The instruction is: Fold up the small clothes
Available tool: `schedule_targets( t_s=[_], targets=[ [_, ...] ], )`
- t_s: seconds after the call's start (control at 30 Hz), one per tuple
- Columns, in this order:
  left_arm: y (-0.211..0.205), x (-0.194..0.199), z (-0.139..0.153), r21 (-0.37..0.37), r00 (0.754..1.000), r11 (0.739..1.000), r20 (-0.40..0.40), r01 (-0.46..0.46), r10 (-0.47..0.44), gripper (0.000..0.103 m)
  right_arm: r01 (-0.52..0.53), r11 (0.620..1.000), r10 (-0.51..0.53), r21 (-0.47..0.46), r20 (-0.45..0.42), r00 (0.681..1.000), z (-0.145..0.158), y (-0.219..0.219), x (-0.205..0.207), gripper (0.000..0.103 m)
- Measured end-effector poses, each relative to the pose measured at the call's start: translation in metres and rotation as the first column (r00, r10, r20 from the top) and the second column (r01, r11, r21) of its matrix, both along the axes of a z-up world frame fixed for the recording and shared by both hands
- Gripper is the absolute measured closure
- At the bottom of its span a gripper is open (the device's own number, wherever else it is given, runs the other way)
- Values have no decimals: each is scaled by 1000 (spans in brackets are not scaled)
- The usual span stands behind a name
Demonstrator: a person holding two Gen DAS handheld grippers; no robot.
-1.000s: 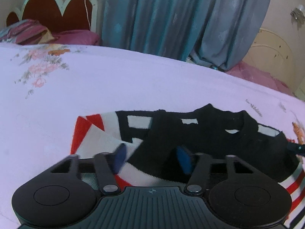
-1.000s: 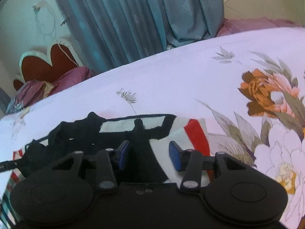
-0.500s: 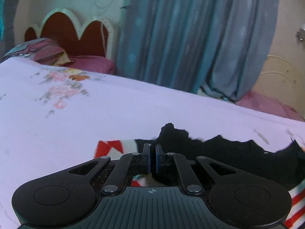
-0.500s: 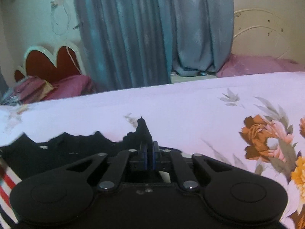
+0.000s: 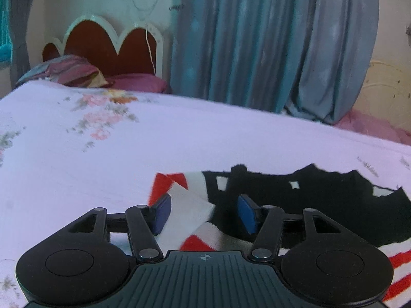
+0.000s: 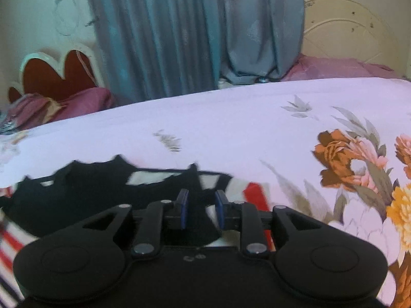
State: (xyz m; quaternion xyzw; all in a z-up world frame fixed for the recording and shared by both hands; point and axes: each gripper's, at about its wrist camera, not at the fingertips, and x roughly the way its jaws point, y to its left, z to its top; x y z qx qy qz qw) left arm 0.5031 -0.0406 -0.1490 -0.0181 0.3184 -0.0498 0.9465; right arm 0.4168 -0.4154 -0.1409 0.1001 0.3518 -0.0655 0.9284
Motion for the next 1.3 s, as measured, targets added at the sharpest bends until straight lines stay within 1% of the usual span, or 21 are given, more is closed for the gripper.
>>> schedule_targets(
  t_s=[0.13,0.2,0.3,0.43,0.53,0.6,0.67,0.73,0.77,0.9,0.93,1.03,1.1,1.13,1.17,1.2,1.3],
  targets=[
    [-7,-19,11,1,998,998,1,68,-68,47,-58,998,58,-4,11,998,5,23,-12,80],
    [-18,-26,15,5,993,993,-18,120,-120,47,-93,996,93,16,1,996,4,37,-16,80],
    [-39,-36,15,-4,980,982,-53,190,-190,47,-151,989,151,4,-12,989,2,63,-19,80],
    [-66,-41,8,-2,972,976,-95,218,-217,47,-184,983,185,18,-27,982,-3,89,-18,80],
    [-76,-39,-2,17,966,975,-144,221,-217,47,-197,980,197,11,-32,980,-4,100,-15,79],
    [-74,-40,-8,25,965,975,-153,219,-213,47,-192,981,191,-13,-51,980,-7,101,-16,79],
    [-71,-43,-10,35,965,975,-158,219,-211,47,-174,984,172,-35,-70,983,-11,95,-21,79],
    [-67,-47,-10,54,966,974,-152,218,-208,47,-136,988,130,-71,-82,988,-15,83,-29,82],
    [-63,-49,-10,61,967,975,-151,214,-203,47,-120,990,114,-73,-82,990,-16,78,-32,82],
    [-45,-53,-11,67,974,981,-149,183,-172,47,-48,993,39,-104,-87,995,-18,53,-48,82],
    [-41,-53,-11,66,975,982,-149,178,-167,47,-38,993,28,-109,-92,995,-20,48,-51,84],
    [-34,-56,-11,69,977,984,-148,164,-152,47,-26,994,16,-103,-90,996,-21,42,-59,84],
    [-32,-59,-9,71,979,986,-150,148,-136,47,-22,994,12,-106,-93,996,-18,45,-62,81],
    [-30,-63,-6,67,981,988,-149,137,-126,47,-20,995,12,-96,-88,996,-15,47,-65,77],
    [-29,-66,-4,61,982,989,-146,133,-122,47,-25,997,19,-73,-79,997,-12,49,-68,77],
    [-29,-70,-1,54,982,990,-142,133,-124,47,-34,998,31,-50,-68,997,-8,54,-71,77],
    [-32,-88,3,36,978,985,-129,171,-165,47,-84,996,82,-38,-44,996,1,75,-78,77]
  ],
)
